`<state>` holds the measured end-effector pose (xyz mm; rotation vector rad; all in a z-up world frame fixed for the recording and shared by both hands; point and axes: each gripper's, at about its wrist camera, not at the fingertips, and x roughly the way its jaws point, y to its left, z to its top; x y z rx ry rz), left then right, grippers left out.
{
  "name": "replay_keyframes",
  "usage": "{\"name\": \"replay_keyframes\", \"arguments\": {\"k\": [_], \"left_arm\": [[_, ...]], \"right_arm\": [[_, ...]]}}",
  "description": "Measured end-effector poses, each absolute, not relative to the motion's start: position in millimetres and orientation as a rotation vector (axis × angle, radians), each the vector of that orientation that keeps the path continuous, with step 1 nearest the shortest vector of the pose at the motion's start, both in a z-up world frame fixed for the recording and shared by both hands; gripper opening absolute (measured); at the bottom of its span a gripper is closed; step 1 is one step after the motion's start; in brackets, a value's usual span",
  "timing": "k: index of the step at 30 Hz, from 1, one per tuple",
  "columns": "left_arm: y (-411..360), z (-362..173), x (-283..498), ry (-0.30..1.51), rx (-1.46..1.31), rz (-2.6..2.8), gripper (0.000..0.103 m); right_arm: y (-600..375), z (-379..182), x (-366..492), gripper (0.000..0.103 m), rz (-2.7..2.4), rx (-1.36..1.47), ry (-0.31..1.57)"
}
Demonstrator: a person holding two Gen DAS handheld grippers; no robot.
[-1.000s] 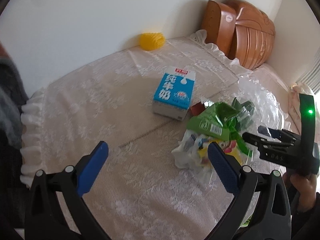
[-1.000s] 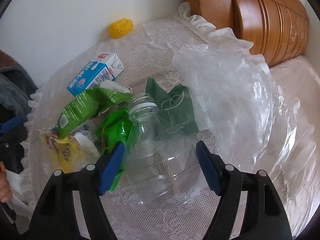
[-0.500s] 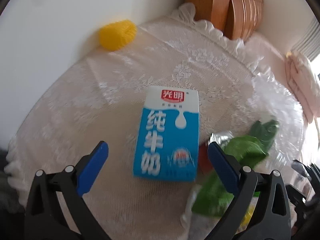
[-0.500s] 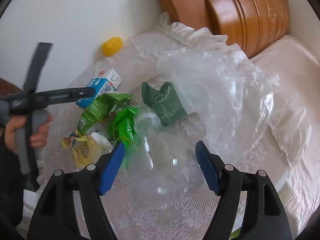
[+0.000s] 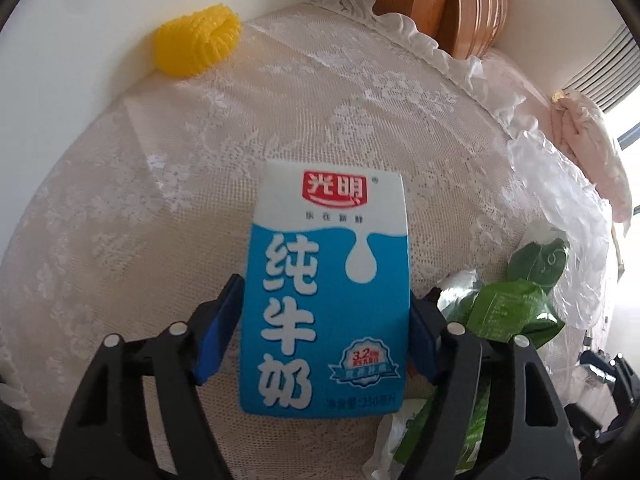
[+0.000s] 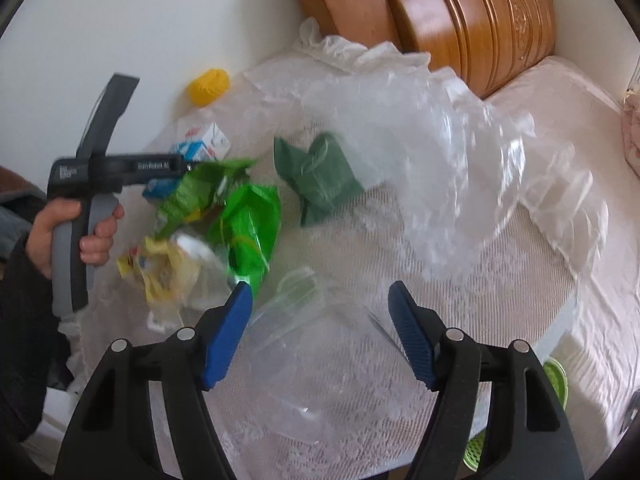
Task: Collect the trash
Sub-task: 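Grasp the blue milk carton with the left gripper while the right grasps the plastic bottle, then carry the milk carton and plastic bottle over the green wastebasket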
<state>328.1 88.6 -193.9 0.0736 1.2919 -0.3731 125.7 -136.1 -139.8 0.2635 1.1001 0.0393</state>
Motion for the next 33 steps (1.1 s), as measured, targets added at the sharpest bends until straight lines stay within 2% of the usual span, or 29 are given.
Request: {"name": "replay_keyframes", "arguments": {"k": [5, 11, 19, 33], "left_arm": [[89, -193, 321, 1.273, 0.094, -0.395, 0.065], [90, -193, 323, 1.264, 0.089, -0.415, 0.064], [109, -184, 323, 1.24, 0.042, -0.4, 0.064], [147, -116, 276, 1.098, -0.073, -0.362, 0.064]], "right_arm": [[-134, -162, 106, 0.071, 0.013, 0.297, 1.152], [-127, -179, 104, 0.079, 0.01, 0.267, 1.196], [-112, -182, 106, 0.075, -0.008, 0.189, 1.218], [-149, -188, 68, 0.074, 0.065, 0.745, 1.106]]}}
